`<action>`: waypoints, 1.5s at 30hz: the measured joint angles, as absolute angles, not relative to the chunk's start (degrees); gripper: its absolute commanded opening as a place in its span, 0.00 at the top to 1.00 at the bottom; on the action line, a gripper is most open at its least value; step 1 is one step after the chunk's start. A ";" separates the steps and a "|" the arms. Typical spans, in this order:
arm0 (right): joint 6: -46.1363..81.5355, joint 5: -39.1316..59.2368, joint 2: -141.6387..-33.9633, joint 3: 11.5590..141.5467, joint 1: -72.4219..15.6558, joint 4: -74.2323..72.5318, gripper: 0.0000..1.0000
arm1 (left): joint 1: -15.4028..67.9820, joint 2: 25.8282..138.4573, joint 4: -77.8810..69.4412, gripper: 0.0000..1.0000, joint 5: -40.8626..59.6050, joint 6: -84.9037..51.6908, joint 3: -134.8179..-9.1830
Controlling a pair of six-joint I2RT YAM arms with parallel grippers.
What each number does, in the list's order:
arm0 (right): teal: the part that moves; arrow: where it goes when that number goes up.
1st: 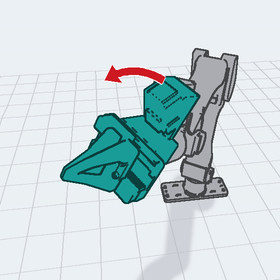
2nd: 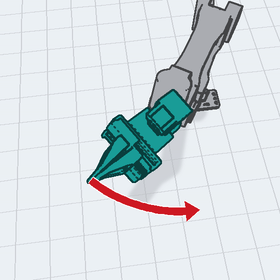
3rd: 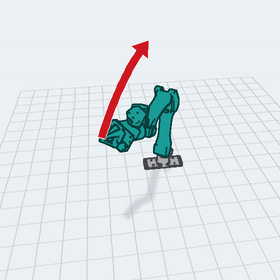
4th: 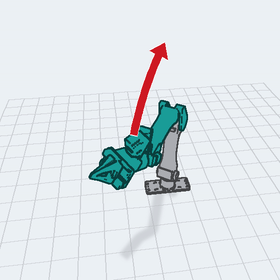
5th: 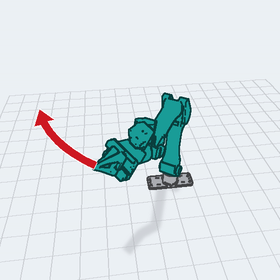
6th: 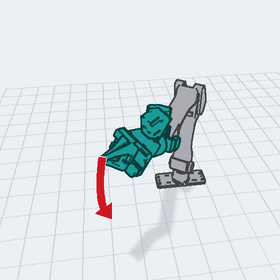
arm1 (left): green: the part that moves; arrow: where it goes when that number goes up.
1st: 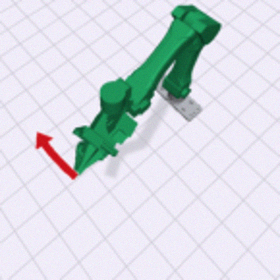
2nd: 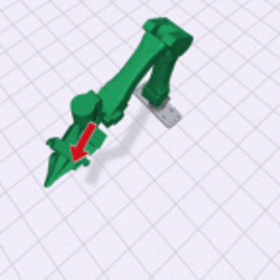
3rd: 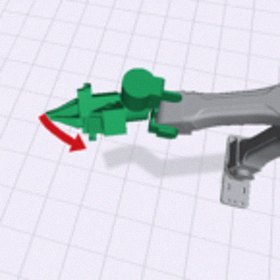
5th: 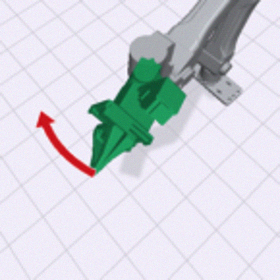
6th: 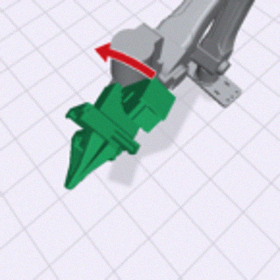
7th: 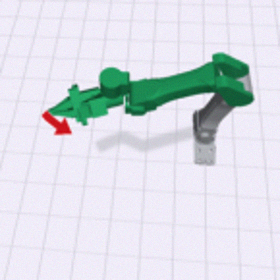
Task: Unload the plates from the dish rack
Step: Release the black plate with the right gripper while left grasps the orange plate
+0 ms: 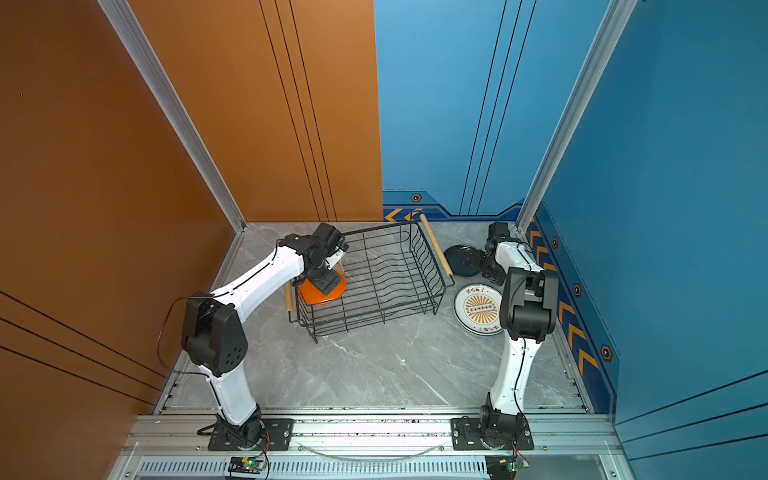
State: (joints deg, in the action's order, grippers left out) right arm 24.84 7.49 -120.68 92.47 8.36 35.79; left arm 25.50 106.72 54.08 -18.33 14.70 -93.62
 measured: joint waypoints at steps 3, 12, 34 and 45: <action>24.84 7.70 -119.77 92.01 8.36 35.73 0.00 | 25.10 108.01 54.11 0.25 -18.09 15.53 -94.24; 24.84 8.91 -118.83 91.15 8.95 34.28 0.00 | 23.97 108.90 54.15 0.49 -16.03 16.88 -94.50; 24.86 10.87 -113.12 84.29 9.76 31.59 0.00 | 23.81 108.64 53.82 0.89 -14.24 18.61 -93.76; 24.86 11.79 -110.50 82.30 10.20 30.92 0.00 | 24.84 107.66 53.63 1.00 -14.09 18.68 -92.62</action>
State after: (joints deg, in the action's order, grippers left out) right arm 24.86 11.79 -110.50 82.30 10.20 30.92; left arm 24.84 107.66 53.63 -14.09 18.68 -92.62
